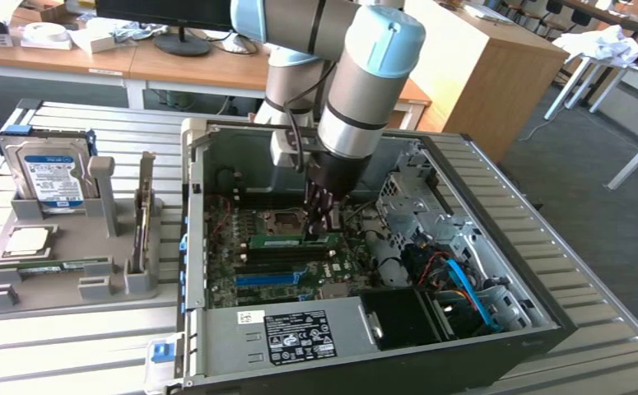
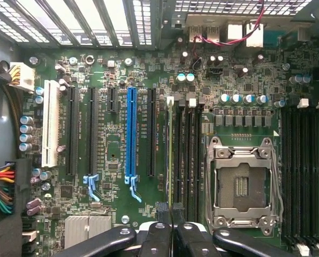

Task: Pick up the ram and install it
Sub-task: 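Insert the ram into the slot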

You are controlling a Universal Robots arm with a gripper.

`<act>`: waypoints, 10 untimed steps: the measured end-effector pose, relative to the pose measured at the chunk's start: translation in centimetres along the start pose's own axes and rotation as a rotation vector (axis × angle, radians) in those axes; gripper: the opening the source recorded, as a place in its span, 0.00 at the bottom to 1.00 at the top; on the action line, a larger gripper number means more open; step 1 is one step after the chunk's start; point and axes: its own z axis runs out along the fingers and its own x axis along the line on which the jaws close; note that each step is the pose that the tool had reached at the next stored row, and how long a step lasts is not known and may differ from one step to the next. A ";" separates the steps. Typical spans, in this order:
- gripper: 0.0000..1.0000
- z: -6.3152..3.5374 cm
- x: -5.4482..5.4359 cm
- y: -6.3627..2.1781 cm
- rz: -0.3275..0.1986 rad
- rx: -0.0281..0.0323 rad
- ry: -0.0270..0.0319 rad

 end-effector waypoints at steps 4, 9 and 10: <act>0.12 0.15 0.0 -0.01 0.000 0.0000 0.0001; 0.12 0.35 0.0 -0.02 0.000 0.0000 -0.0001; 0.12 0.39 0.0 -0.02 0.000 0.0000 0.0000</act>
